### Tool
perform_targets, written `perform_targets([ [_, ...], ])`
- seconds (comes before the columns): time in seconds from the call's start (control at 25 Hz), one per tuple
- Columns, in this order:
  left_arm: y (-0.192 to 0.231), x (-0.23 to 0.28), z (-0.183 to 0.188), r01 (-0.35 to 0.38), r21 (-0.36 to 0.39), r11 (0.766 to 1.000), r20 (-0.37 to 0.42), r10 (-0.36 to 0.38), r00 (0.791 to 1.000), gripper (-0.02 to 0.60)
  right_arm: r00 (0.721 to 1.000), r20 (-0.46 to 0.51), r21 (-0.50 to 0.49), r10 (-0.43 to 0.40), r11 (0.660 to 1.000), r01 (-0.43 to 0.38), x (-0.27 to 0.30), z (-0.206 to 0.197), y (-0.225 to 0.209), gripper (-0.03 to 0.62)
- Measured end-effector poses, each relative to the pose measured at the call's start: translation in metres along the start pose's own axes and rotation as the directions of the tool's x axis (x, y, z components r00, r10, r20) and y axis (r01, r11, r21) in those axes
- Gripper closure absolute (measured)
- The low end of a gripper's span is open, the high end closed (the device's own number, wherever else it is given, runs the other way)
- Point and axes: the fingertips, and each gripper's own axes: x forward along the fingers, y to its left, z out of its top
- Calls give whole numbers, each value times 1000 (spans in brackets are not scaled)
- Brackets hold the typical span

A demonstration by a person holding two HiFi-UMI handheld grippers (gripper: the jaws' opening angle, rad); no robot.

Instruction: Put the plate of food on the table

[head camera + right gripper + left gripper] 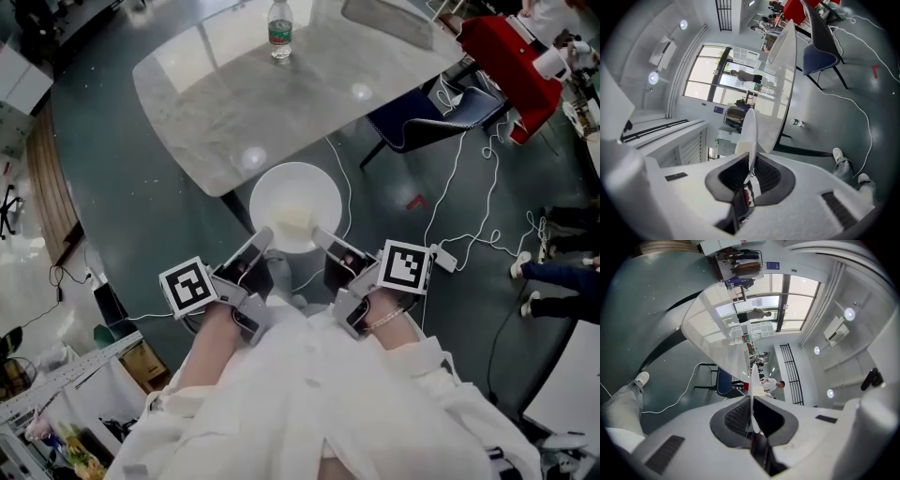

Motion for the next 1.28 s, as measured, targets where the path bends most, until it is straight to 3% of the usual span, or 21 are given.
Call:
perform_targets([
  [0.16,-5,3,15,35,6,999,7,-35,999,555,1000,5,-43,30,999,-30,12,8,10,582],
  [0.36,-18,25,71,35,28,999,-12,-35,999,555,1000,16,-31,27,999,-26,55,46,28,582],
  [0.8,-20,49,158,45,56,997,-25,-44,999,555,998,45,-35,54,998,-52,130,91,47,582],
  [1.28,-15,78,184,40,41,998,-82,-37,996,556,996,80,0,38,999,-38,152,117,38,582],
])
